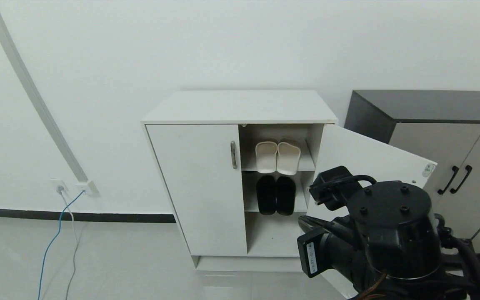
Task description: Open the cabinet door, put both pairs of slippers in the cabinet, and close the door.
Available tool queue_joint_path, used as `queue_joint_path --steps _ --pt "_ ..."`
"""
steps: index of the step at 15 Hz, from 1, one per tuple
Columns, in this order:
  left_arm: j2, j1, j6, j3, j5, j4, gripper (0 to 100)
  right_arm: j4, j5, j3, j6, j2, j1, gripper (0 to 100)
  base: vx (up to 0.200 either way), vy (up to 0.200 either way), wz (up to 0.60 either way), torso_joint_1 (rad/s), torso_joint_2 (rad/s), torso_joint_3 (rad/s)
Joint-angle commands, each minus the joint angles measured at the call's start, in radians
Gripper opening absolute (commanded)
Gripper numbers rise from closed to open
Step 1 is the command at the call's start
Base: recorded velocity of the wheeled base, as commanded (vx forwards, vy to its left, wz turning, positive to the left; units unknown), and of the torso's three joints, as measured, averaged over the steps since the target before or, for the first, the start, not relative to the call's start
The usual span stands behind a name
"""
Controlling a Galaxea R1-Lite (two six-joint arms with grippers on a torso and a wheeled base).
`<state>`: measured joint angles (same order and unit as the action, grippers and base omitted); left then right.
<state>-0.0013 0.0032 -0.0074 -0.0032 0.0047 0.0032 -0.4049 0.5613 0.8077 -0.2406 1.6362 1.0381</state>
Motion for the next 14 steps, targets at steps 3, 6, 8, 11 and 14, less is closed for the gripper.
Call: queue_joint_path --steps 3,6,8,11,14 --pt "0.001 0.000 -0.002 0.000 0.001 0.000 0 0.000 0.000 -0.002 0.000 0.001 0.000 0 0.000 0.000 0.00 0.201 -0.52 -0.320" --pt "0.001 0.000 -0.002 0.000 0.001 0.000 0 0.000 0.000 -0.005 0.000 0.005 0.000 0 0.000 0.000 0.00 0.225 -0.54 -0.320" --pt "0.001 0.000 -0.002 0.000 0.001 0.000 0 -0.002 0.000 -0.004 0.001 0.005 0.000 0 0.000 0.000 0.00 0.237 -0.56 -0.320" --pt "0.001 0.000 -0.002 0.000 0.001 0.000 0 0.000 0.002 -0.005 0.001 0.005 -0.001 0 0.000 0.000 0.00 0.246 -0.58 -0.326" --pt "0.001 0.000 -0.002 0.000 0.001 0.000 0 -0.002 0.000 -0.005 0.014 0.007 -0.018 0 0.000 0.000 0.00 0.266 -0.60 -0.338"
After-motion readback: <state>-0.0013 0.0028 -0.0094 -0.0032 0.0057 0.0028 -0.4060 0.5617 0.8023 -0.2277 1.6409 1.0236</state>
